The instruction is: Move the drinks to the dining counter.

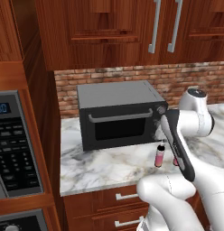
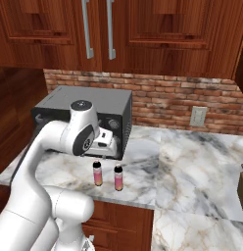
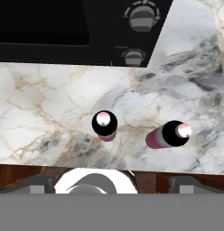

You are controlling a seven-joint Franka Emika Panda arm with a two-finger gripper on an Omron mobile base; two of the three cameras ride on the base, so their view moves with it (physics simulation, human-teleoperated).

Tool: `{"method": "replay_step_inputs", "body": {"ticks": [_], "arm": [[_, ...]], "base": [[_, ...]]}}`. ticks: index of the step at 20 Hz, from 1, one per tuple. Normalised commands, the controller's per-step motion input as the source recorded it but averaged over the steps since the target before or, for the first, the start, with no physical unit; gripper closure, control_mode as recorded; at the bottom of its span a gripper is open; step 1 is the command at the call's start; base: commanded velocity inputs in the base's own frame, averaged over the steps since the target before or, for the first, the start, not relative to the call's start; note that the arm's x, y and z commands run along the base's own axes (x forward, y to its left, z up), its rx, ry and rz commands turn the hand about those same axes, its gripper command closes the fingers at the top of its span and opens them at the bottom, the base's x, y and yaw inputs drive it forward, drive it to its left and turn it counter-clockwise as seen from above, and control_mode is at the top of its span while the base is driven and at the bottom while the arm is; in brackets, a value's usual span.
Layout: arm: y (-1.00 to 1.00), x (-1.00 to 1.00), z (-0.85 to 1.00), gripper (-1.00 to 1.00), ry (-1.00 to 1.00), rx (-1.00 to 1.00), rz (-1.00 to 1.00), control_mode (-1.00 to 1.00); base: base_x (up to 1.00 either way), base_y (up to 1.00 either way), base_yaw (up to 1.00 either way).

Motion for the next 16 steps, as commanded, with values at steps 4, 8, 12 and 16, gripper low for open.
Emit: {"method": "replay_step_inputs", "body": {"ticks": [4,8,12,16], "arm": [[0.00,0.00,-0.27,-1.00,0.00,0.00,0.00,-1.00],[0.00,0.01,-0.25,-1.00,0.00,0.00,0.00,-1.00],[0.00,0.11,-0.24,-1.00,0.00,0.00,0.00,-1.00],[0.02,0.19,-0.17,-1.00,0.00,0.00,0.00,-1.00]], "base": [[0.00,0.00,0.00],[0.00,0.00,0.00],[0.00,0.00,0.00],[0.00,0.00,0.00]]}}
